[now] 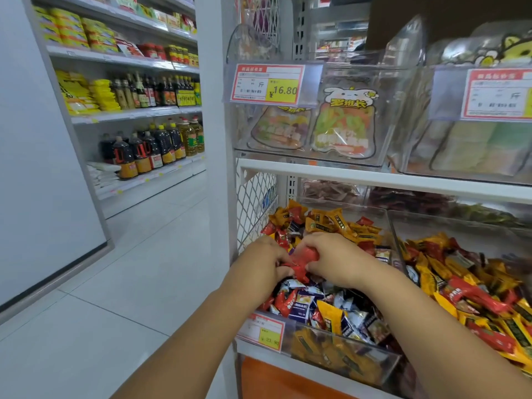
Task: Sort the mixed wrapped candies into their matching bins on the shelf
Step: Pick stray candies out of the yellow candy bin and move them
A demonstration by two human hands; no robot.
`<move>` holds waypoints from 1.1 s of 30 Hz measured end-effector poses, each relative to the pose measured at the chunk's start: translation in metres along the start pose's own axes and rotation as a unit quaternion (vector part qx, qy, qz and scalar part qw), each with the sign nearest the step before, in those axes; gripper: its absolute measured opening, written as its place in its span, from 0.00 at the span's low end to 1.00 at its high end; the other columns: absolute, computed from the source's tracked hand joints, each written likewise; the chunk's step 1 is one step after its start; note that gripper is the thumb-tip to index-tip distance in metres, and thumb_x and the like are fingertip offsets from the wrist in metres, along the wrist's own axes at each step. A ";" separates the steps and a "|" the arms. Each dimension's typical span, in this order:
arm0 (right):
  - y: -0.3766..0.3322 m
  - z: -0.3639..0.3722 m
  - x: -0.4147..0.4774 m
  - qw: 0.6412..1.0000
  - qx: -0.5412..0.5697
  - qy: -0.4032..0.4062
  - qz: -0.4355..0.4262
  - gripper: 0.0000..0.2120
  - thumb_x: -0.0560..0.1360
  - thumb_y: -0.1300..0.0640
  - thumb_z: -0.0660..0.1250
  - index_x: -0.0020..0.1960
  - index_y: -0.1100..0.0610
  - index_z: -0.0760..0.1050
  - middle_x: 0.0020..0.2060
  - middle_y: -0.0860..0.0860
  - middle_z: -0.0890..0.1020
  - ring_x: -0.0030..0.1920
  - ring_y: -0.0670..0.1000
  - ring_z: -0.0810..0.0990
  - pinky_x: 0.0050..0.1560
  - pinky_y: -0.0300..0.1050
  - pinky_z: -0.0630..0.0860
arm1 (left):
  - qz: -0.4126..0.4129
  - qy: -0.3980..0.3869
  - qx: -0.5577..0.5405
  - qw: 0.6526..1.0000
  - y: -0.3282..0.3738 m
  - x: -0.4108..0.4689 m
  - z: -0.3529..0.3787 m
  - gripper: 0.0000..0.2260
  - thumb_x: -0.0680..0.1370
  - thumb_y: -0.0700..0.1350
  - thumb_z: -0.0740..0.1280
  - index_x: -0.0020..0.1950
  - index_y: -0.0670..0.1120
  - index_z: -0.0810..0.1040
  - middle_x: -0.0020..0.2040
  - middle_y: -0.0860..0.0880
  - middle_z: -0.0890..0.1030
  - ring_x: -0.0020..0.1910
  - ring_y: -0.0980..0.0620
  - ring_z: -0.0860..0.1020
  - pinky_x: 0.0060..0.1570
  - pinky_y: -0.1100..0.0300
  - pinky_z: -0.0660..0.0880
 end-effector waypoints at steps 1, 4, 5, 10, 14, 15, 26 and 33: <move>0.003 -0.004 -0.006 1.000 0.014 0.020 0.003 0.15 0.76 0.59 0.68 0.61 0.47 0.76 0.66 0.47 0.73 0.64 0.50 0.72 0.59 0.40 0.68 | 0.005 0.010 -0.008 1.000 0.001 0.000 -0.004 0.11 0.75 0.50 0.70 0.57 0.50 0.82 0.60 0.51 0.74 0.58 0.54 0.72 0.54 0.66 0.65; 0.008 -0.017 -0.027 0.996 0.053 0.078 0.008 0.14 0.77 0.58 0.67 0.60 0.46 0.76 0.65 0.44 0.73 0.63 0.48 0.73 0.60 0.40 0.69 | 0.005 0.041 -0.033 0.999 0.007 -0.002 -0.017 0.08 0.75 0.48 0.71 0.53 0.50 0.83 0.54 0.52 0.77 0.51 0.55 0.75 0.50 0.65 0.68; 0.009 -0.020 -0.033 0.994 0.057 0.088 0.009 0.13 0.77 0.57 0.67 0.60 0.45 0.76 0.64 0.44 0.73 0.62 0.48 0.73 0.58 0.39 0.69 | -0.001 0.050 -0.043 0.998 0.010 -0.003 -0.021 0.07 0.75 0.48 0.71 0.52 0.50 0.83 0.51 0.53 0.78 0.47 0.55 0.76 0.48 0.63 0.70; 0.028 -0.040 -0.060 0.988 0.090 0.125 0.029 0.10 0.77 0.55 0.67 0.56 0.42 0.76 0.62 0.44 0.75 0.58 0.46 0.75 0.51 0.39 0.69 | -0.007 0.063 -0.096 0.993 0.039 -0.008 -0.023 0.01 0.76 0.48 0.70 0.46 0.54 0.80 0.39 0.55 0.81 0.32 0.58 0.79 0.33 0.64 0.74; 0.049 -0.061 -0.085 0.978 0.123 0.161 0.048 0.09 0.76 0.55 0.68 0.49 0.39 0.75 0.55 0.45 0.79 0.42 0.45 0.76 0.41 0.40 0.72 | 0.036 0.074 -0.111 0.990 0.077 -0.007 -0.018 0.01 0.77 0.48 0.69 0.47 0.55 0.78 0.38 0.56 0.80 0.31 0.59 0.78 0.37 0.62 0.75; 0.056 -0.065 -0.091 0.975 0.132 0.169 0.056 0.09 0.76 0.55 0.68 0.48 0.40 0.75 0.52 0.45 0.79 0.39 0.45 0.76 0.40 0.41 0.73 | 0.044 0.077 -0.118 0.989 0.087 -0.007 -0.016 0.01 0.77 0.49 0.69 0.47 0.54 0.78 0.38 0.56 0.79 0.33 0.59 0.78 0.37 0.61 0.75; 0.139 -0.099 -0.160 0.960 0.080 0.218 0.156 0.06 0.75 0.59 0.70 0.49 0.48 0.79 0.49 0.46 0.80 0.37 0.41 0.76 0.36 0.33 0.68 | 0.115 0.038 -0.102 0.987 0.183 0.008 0.039 0.10 0.76 0.51 0.69 0.56 0.51 0.81 0.52 0.53 0.81 0.53 0.54 0.77 0.52 0.61 0.72; 0.159 -0.093 -0.180 0.970 0.089 0.130 0.187 0.15 0.74 0.49 0.70 0.61 0.42 0.76 0.63 0.45 0.77 0.58 0.47 0.77 0.56 0.41 0.73 | 0.123 -0.003 -0.121 0.985 0.178 0.012 0.030 0.18 0.75 0.52 0.70 0.65 0.60 0.74 0.49 0.59 0.74 0.42 0.61 0.73 0.42 0.65 0.70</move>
Point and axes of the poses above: each hand's wrist, its own x-axis towards the middle knuckle, its own z-axis out of the palm, y = z × x, the point moved 5 cm from there along x, towards the middle knuckle
